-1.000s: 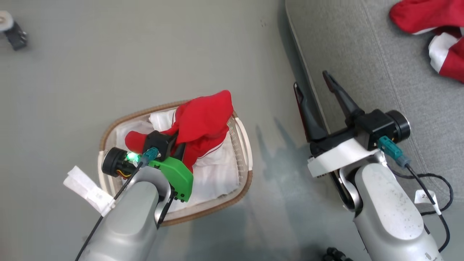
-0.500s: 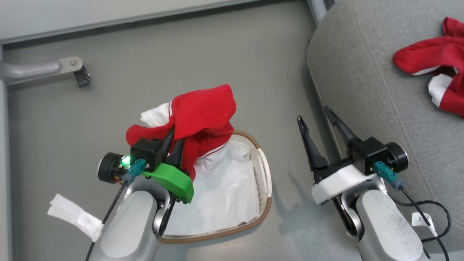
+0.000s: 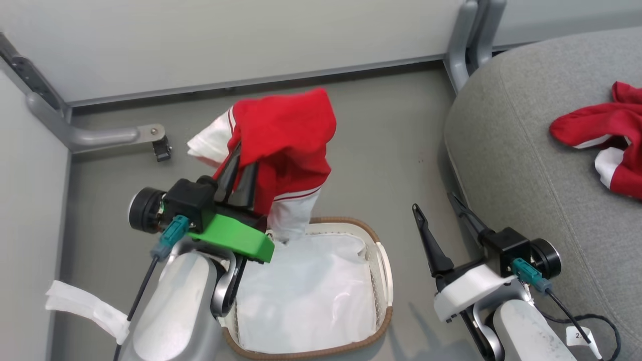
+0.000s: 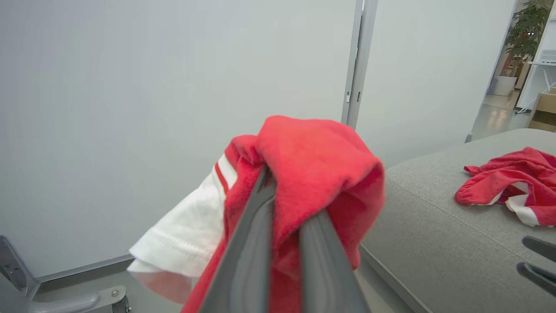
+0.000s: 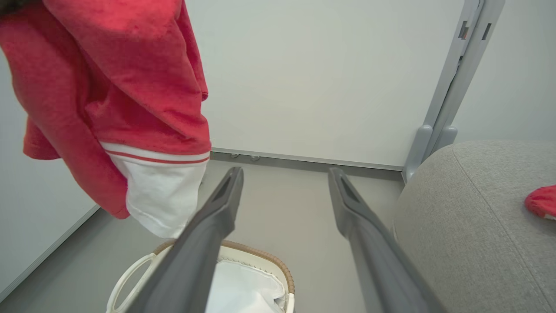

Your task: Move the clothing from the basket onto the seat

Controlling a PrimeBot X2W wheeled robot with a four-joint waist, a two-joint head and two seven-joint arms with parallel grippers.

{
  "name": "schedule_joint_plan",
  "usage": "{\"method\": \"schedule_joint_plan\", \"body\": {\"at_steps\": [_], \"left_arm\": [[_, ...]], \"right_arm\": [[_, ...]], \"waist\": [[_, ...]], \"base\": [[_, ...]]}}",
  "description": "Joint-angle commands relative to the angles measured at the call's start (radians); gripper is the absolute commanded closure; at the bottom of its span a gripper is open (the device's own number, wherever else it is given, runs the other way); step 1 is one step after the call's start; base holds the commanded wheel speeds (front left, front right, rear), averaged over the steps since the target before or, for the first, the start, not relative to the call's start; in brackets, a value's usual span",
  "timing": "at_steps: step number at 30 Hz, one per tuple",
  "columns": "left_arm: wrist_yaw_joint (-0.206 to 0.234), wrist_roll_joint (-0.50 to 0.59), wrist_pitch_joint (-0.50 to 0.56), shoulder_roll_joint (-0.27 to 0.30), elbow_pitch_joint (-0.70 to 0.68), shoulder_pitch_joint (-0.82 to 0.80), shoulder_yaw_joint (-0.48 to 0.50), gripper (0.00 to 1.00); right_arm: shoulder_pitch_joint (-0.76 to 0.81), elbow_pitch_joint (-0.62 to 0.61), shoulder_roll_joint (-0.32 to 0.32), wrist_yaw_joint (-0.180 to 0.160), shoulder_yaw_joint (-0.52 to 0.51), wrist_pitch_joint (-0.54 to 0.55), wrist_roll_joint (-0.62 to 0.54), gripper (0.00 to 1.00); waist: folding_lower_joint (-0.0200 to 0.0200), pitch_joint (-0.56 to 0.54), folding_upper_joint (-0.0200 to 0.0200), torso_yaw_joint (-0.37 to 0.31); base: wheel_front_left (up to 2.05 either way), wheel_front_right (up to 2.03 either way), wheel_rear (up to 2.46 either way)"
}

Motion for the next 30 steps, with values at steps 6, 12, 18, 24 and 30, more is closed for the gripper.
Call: {"method": "schedule_joint_plan", "body": {"at_steps": [6, 12, 18, 24, 30], "left_arm": [[-0.006, -0.008, -0.004, -0.006, -0.100, -0.006, -0.015, 1.00], [-0.007, -0.018, -0.004, -0.008, -0.145, 0.002, -0.042, 1.00], [-0.007, -0.030, -0.004, -0.010, -0.153, 0.008, -0.071, 1.00], [-0.007, -0.055, -0.004, -0.010, -0.160, 0.001, -0.104, 1.00], [-0.007, -0.083, -0.004, -0.010, -0.158, -0.012, -0.148, 1.00]], "right_arm": [[0.041, 0.012, -0.005, -0.001, 0.003, 0.000, -0.002, 0.00], [0.044, 0.007, -0.005, -0.001, 0.029, 0.000, -0.013, 0.00], [-0.062, -0.012, -0.020, -0.001, 0.154, 0.000, -0.027, 0.00], [-0.198, 0.027, -0.049, -0.001, 0.290, 0.000, -0.007, 0.00], [-0.321, 0.102, -0.052, -0.001, 0.363, 0.000, -0.010, 0.00]], "waist": [[0.0001, -0.042, 0.0000, 0.023], [0.0001, -0.053, 0.0000, 0.025], [0.0001, -0.035, 0.0000, 0.041], [0.0001, -0.019, 0.0000, 0.063], [0.0001, -0.007, 0.0000, 0.089]], "base": [[0.00, 0.00, 0.00], [0.00, 0.00, 0.00], [0.00, 0.00, 0.00], [0.00, 0.00, 0.00], [0.00, 0.00, 0.00]]}}
